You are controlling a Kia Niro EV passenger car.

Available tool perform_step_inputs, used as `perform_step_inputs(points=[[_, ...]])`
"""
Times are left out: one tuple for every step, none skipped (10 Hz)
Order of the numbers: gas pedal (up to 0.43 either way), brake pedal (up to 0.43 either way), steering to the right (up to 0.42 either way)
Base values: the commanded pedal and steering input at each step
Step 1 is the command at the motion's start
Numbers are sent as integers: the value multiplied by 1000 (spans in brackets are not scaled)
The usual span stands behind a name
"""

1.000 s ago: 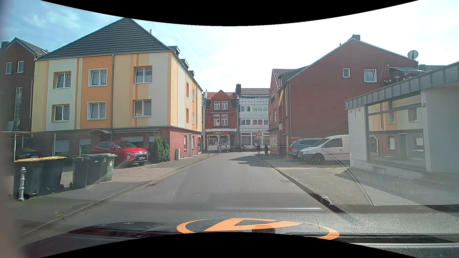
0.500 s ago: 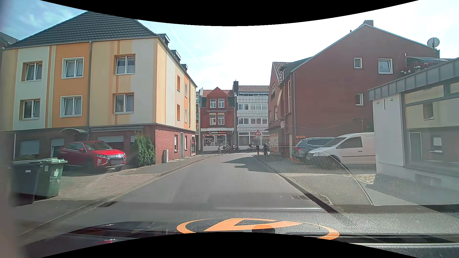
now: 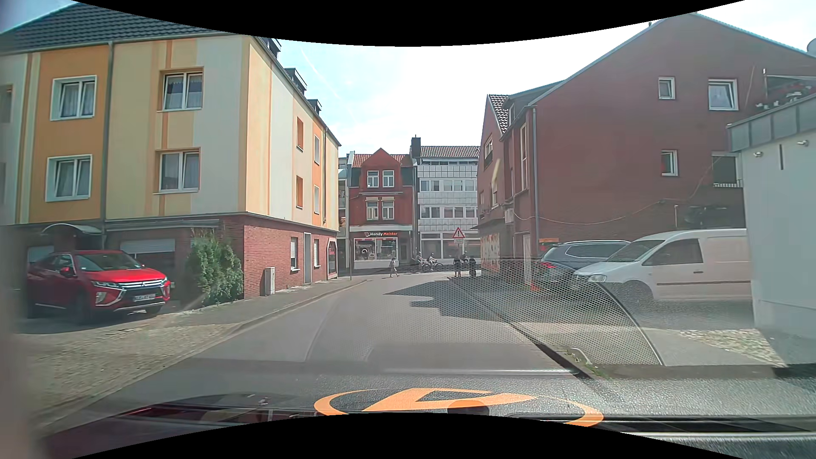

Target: Follow the waypoints while adhering to traffic rules and regulations

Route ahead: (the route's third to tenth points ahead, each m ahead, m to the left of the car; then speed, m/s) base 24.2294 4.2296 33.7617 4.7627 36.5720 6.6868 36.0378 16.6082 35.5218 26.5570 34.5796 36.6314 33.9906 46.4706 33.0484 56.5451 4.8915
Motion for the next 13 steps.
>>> perform_step_inputs(points=[[0, 0, 6], [0, 0, 6], [0, 0, 4], [0, 0, 0], [0, 0, -4], [0, 0, -8], [0, 0, -9], [0, 0, -9], [0, 0, -9], [0, 0, -9], [0, 0, -9], [0, 0, -9], [0, 6, -9]])
